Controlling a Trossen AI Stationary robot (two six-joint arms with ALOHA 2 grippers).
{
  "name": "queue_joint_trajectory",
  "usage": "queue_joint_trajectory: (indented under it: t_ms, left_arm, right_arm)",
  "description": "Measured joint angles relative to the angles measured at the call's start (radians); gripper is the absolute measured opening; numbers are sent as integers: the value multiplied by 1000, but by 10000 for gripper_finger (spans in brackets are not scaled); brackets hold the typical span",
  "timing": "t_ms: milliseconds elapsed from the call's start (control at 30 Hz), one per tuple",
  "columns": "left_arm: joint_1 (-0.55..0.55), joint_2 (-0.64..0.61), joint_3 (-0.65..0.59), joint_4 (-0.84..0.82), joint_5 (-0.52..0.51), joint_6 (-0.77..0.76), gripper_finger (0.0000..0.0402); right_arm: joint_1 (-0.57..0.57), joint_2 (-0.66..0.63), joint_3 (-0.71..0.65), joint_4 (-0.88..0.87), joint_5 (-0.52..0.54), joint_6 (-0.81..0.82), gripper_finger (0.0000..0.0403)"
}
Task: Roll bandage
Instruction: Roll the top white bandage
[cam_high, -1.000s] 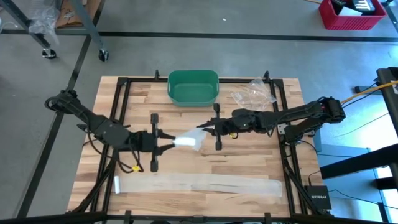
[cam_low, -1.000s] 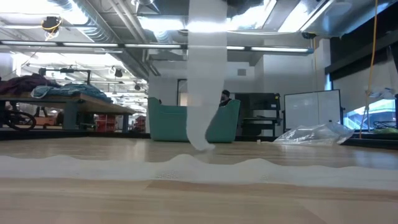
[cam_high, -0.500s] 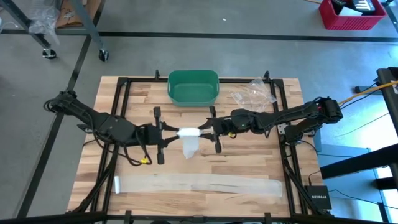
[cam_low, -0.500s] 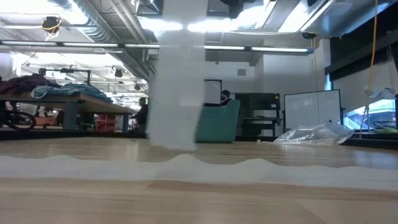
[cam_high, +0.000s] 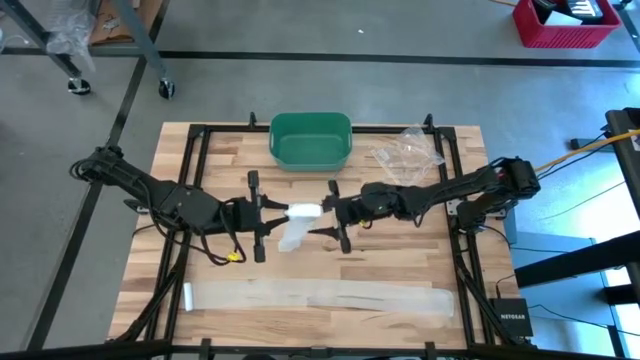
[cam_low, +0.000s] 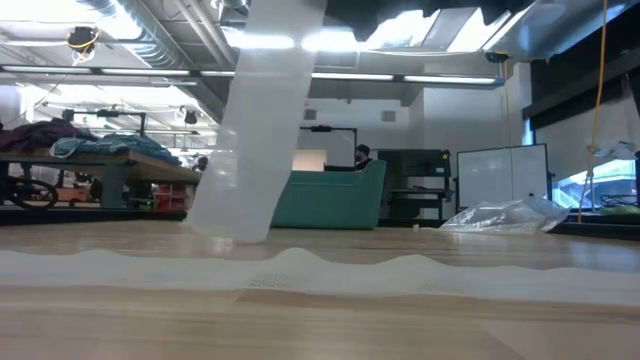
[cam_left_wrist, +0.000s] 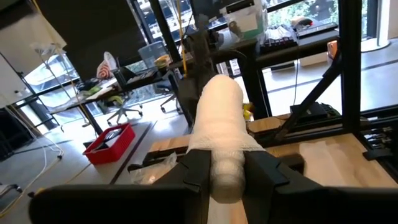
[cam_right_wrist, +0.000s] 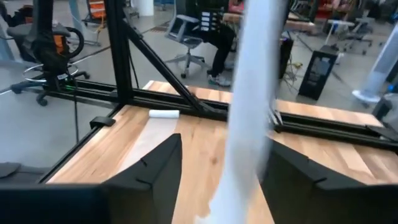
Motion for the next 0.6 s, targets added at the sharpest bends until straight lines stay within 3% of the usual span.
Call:
queue_joint_trajectory:
  t_ms: [167,400,500,600]
  left_arm:
    - [6,0,0,5,0,0,54]
    - [5,0,0,0,0,0,54]
    - [3,0,0,0,0,0,54]
    - [3,0,0,0,0,1,54]
  right_arm:
    - [21,75,0,173,59,-51,176]
    - [18,130,0,228,110,-86,153]
    - [28,128,0,228,119,-117,112]
    - [55,115,0,218,120,-181,39]
